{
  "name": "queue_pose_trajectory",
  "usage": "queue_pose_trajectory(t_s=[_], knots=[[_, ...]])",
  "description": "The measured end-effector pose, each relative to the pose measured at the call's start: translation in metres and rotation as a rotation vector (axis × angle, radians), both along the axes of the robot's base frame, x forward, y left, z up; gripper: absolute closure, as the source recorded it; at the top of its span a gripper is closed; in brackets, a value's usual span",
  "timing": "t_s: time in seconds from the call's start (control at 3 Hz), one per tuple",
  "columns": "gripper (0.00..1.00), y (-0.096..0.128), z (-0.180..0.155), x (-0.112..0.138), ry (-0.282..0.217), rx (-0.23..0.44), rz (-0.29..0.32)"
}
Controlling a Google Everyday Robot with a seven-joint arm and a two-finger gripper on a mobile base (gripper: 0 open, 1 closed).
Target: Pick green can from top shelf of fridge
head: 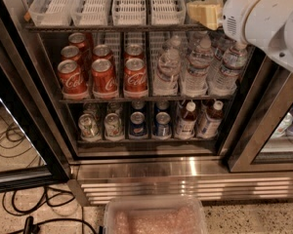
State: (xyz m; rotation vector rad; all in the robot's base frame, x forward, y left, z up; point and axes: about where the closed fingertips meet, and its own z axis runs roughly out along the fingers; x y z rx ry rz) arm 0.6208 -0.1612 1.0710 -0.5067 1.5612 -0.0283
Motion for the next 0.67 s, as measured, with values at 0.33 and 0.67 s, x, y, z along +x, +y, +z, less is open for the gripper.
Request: queue_pose_trajectory(t_s=[0.33, 0.67], knots=[[0.37, 0.008, 0.006, 0.012, 0.003, 0.01, 0.026], [0.35, 0.01, 0.005, 0.023, 0.018, 0.015, 0.038]])
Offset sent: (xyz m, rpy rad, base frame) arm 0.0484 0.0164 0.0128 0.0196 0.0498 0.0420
